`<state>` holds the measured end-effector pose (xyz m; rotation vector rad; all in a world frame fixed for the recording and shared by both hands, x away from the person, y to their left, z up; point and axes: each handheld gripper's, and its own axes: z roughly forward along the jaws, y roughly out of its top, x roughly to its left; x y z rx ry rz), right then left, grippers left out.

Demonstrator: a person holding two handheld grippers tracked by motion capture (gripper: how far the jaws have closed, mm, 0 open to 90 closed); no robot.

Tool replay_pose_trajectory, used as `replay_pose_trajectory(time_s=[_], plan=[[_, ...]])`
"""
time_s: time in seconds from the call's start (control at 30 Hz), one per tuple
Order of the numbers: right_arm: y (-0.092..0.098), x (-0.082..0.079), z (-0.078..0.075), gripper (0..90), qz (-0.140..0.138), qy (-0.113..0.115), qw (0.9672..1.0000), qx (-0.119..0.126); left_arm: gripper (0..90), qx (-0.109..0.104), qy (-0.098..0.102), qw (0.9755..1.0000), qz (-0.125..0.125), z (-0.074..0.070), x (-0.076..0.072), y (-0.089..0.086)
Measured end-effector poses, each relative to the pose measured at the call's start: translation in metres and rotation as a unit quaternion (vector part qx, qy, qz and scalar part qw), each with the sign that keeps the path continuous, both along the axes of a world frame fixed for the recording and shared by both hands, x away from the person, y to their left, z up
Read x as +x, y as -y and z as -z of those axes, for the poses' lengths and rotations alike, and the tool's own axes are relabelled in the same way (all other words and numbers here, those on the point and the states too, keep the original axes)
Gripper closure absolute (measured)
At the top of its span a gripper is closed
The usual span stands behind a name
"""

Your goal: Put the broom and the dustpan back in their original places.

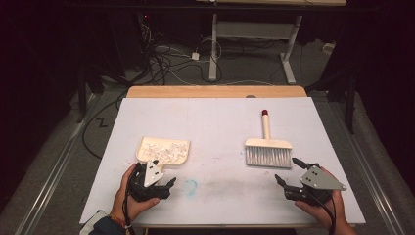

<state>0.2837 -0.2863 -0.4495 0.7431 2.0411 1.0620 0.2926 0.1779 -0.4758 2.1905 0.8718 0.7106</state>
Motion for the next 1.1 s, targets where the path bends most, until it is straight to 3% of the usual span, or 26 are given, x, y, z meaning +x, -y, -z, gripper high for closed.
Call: replay_pose_trajectory(time_s=[0.4,0.93,1.1], plan=[[0.0014,-0.0002,-0.0021,24.4,0.000,-0.002,1.0000,0.007,18.0,0.001,0.001,1.0000,0.005,-0.0006,-0.0011,0.0014],[0.0031,0.0013,-0.0006,24.4,0.005,0.000,1.0000,-0.004,18.0,0.006,0.001,0.9999,0.010,-0.0006,0.0007,0.0058],[0.0036,0.0006,-0.0013,24.4,0.006,0.001,1.0000,-0.004,18.0,0.002,-0.011,0.9999,0.008,0.0015,0.0019,0.0051]])
